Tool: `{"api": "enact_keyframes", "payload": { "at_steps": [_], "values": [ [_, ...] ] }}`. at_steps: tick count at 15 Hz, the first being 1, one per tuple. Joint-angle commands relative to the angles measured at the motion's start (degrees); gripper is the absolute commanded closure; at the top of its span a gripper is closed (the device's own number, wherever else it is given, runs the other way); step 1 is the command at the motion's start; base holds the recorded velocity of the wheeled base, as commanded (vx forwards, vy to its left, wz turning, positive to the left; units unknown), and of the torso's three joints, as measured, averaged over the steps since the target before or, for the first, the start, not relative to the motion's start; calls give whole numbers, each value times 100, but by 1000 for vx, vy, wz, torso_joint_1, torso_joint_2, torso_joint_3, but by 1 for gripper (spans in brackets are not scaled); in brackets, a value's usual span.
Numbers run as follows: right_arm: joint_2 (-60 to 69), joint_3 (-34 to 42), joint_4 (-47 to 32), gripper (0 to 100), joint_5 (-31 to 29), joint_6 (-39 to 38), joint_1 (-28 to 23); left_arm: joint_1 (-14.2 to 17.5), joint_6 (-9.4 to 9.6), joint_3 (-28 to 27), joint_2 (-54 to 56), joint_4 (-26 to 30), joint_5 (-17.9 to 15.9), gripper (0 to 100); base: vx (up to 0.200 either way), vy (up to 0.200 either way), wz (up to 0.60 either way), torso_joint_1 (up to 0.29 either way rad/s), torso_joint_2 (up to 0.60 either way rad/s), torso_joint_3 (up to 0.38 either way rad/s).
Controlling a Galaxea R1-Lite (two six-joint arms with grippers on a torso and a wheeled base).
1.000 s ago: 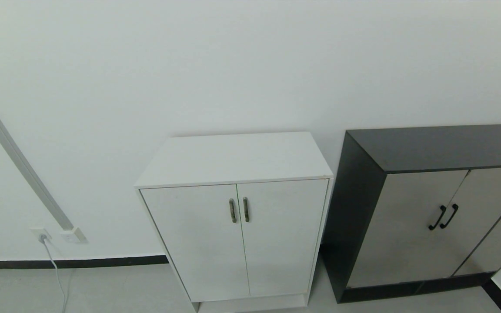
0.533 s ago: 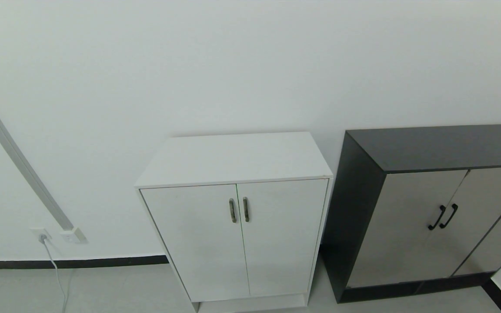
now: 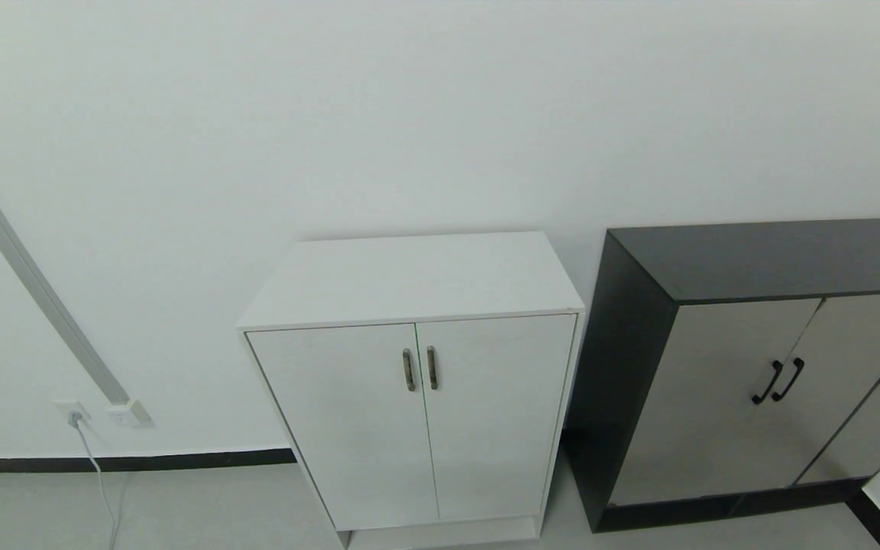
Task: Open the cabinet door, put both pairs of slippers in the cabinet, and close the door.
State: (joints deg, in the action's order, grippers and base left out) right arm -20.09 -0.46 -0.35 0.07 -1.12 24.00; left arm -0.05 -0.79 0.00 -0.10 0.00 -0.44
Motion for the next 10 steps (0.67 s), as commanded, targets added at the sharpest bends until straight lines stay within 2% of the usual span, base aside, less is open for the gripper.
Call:
{"api": "enact_keyframes", "payload": {
  "at_steps": [1, 3, 7, 10],
  "values": [
    [40, 29, 0, 100, 10, 7, 17, 5, -9, 0, 1, 0, 0, 100, 0, 0, 0, 0, 0, 0],
    [58, 29, 0, 100, 10, 15, -150, -4, -9, 0, 1, 0, 0, 100, 0, 0, 0, 0, 0, 0],
    [225, 29, 0, 100, 10, 24, -1143, 5, -9, 0, 1, 0, 0, 100, 0, 0, 0, 0, 0, 0],
    [532, 29, 0, 100, 10, 15, -1310, 5, -9, 0, 1, 0, 0, 100, 0, 0, 0, 0, 0, 0]
  ]
}}
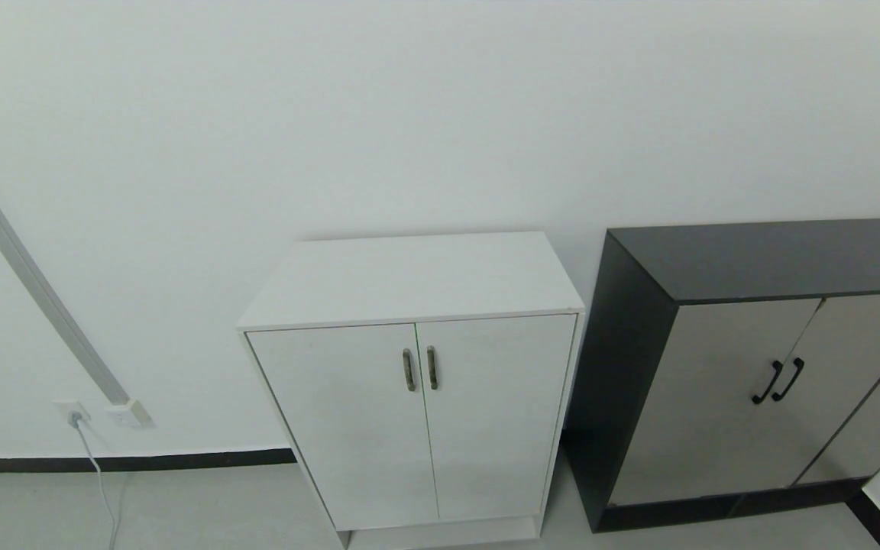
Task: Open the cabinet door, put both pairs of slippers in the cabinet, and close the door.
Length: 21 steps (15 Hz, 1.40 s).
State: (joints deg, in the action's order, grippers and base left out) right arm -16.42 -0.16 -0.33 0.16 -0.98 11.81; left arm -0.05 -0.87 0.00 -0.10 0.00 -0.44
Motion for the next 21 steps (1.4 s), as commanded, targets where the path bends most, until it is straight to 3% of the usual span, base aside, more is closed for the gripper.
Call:
{"api": "enact_keyframes", "payload": {
  "at_steps": [1, 16, 21],
  "values": [
    [245, -2, -2, 100, -7, -26, -100, 5, -1, 0, 1, 0, 0, 100, 0, 0, 0, 0, 0, 0],
    [1071, 7, 42, 100, -60, -78, -548, -4, -1, 0, 1, 0, 0, 100, 0, 0, 0, 0, 0, 0],
    [1238, -2, 7, 100, 11, 212, -1146, -4, 7, 0, 1, 0, -9, 100, 0, 0, 0, 0, 0, 0]
  ]
}}
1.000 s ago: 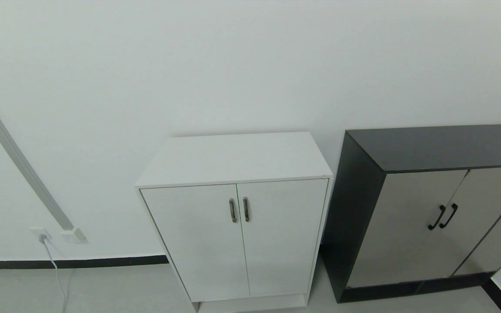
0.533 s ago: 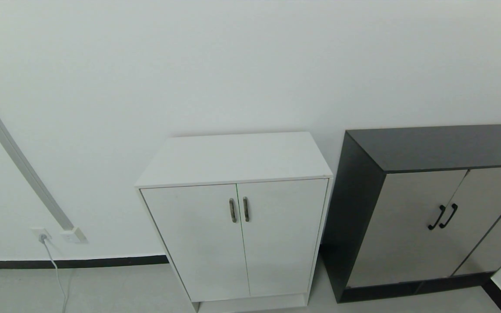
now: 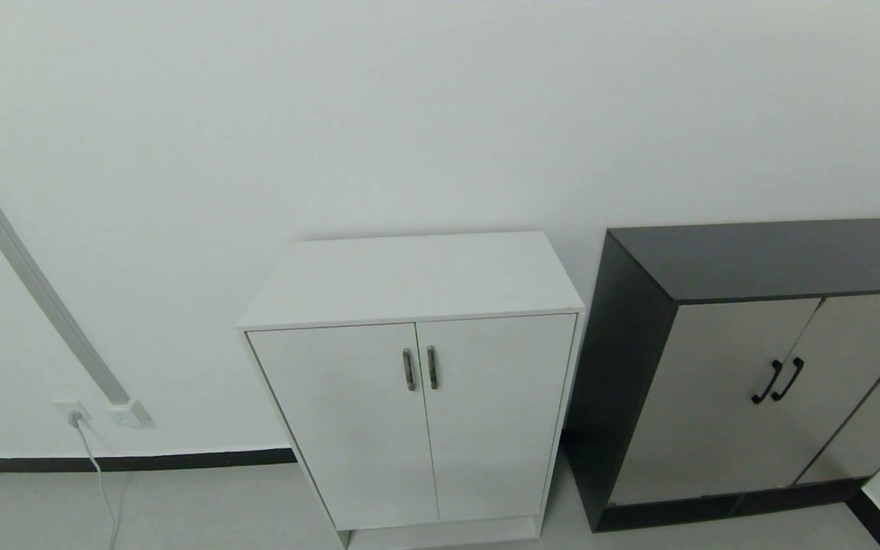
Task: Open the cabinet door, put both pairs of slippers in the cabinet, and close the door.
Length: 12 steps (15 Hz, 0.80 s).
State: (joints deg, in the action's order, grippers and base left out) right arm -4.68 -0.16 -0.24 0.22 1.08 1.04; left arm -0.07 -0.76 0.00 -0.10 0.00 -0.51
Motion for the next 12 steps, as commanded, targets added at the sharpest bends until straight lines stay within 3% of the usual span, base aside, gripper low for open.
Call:
{"api": "enact_keyframes", "payload": {
  "at_steps": [1, 12],
  "values": [
    [319, -2, -2, 100, 13, 15, -68, 7, -12, 0, 1, 0, -2, 100, 0, 0, 0, 0, 0, 0],
    [468, 16, 51, 100, -189, -399, -95, 7, 5, 0, 1, 0, -2, 100, 0, 0, 0, 0, 0, 0]
  ]
}}
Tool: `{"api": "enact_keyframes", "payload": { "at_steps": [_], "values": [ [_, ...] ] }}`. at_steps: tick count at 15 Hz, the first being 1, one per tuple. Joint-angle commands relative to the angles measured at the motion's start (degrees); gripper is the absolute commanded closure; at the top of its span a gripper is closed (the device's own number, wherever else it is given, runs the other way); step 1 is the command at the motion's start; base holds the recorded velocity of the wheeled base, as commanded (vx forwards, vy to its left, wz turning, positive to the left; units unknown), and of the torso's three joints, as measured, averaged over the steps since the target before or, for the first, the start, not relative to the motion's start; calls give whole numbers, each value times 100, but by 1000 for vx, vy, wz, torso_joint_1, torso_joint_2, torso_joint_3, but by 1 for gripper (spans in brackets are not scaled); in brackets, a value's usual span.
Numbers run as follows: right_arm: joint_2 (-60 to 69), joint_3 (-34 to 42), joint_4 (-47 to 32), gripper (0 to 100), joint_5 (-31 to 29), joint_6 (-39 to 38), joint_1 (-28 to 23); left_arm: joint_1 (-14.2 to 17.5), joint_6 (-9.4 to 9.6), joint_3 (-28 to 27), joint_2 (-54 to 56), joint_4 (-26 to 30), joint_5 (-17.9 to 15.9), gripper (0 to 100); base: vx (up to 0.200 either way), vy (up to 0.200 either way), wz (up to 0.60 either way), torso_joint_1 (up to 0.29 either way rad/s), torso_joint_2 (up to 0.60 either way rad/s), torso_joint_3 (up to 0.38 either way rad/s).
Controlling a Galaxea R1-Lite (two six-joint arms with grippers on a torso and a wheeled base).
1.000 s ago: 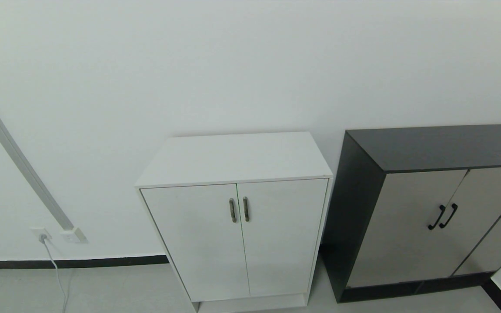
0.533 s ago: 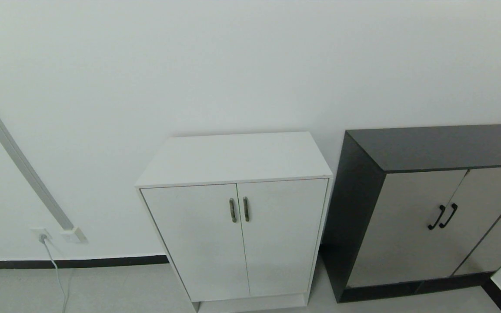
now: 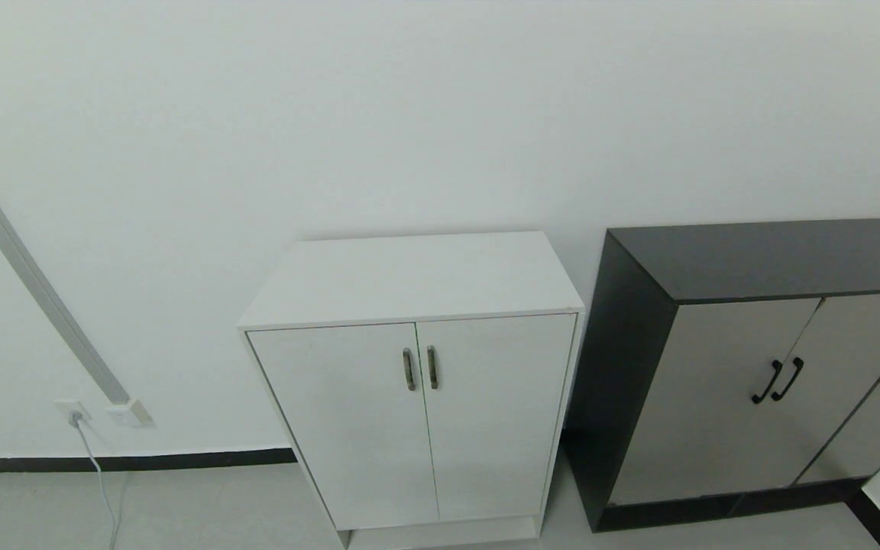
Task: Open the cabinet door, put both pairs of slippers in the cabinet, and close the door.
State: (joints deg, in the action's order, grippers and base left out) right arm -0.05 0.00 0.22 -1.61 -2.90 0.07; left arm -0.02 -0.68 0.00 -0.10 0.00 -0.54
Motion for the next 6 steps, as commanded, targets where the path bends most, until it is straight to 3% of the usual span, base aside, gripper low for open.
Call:
{"api": "enact_keyframes", "payload": {
  "at_steps": [1, 6],
  "values": [
    [5, 0, 4, 100, -6, 0, 1, 2, -2, 0, 1, 0, 1, 100, 0, 0, 0, 0, 0, 0],
    [5, 0, 4, 100, 12, 44, 1, 2, -2, 0, 1, 0, 1, 100, 0, 0, 0, 0, 0, 0]
  ]
}}
